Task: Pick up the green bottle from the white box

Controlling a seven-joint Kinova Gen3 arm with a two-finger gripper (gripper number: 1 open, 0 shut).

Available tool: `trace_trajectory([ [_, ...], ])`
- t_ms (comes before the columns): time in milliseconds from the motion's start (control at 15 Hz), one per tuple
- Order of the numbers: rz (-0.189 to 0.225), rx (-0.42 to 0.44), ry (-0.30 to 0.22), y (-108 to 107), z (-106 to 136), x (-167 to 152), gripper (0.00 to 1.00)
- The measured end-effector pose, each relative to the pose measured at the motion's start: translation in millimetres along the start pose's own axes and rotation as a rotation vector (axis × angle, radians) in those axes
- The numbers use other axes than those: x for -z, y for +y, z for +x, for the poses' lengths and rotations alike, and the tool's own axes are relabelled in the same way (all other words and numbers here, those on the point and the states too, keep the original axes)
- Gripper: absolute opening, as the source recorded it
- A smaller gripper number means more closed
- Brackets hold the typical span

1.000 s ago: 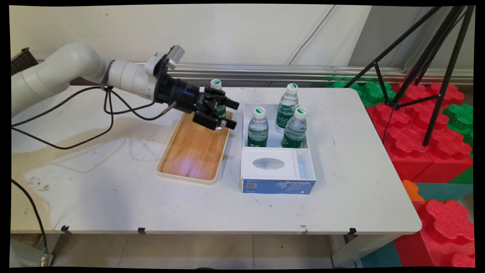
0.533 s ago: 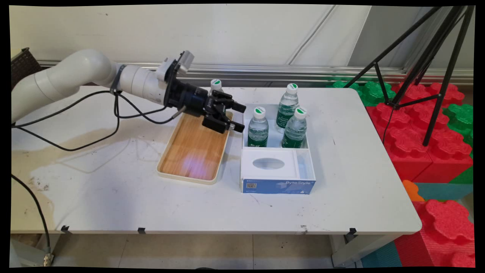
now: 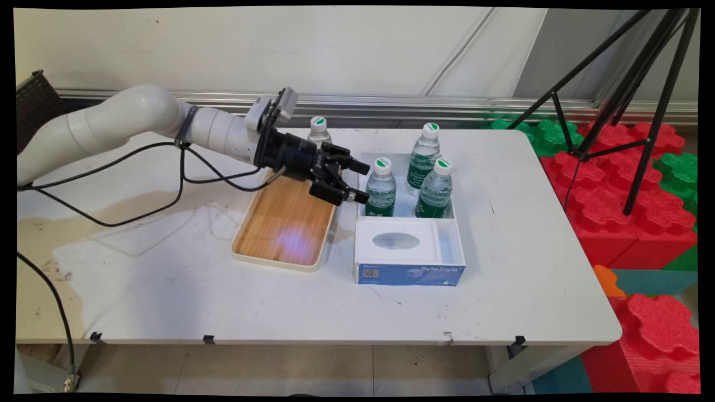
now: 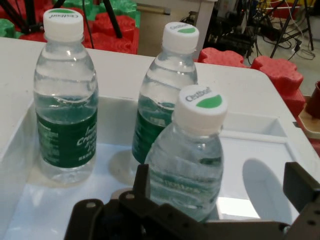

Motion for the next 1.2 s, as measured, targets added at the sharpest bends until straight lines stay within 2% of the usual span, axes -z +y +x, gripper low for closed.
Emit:
trace_trajectory([
  [400, 0.021, -0.001, -0.006, -9, -7, -19, 1.00],
  [1067, 0.028, 0.004, -0.014, -11, -16, -52, 1.00],
  [1133, 0.030, 0.003, -0.016, -11, -17, -54, 0.00],
  [1200, 0.032, 0.001, -0.020, -12, -19, -57, 0.00],
])
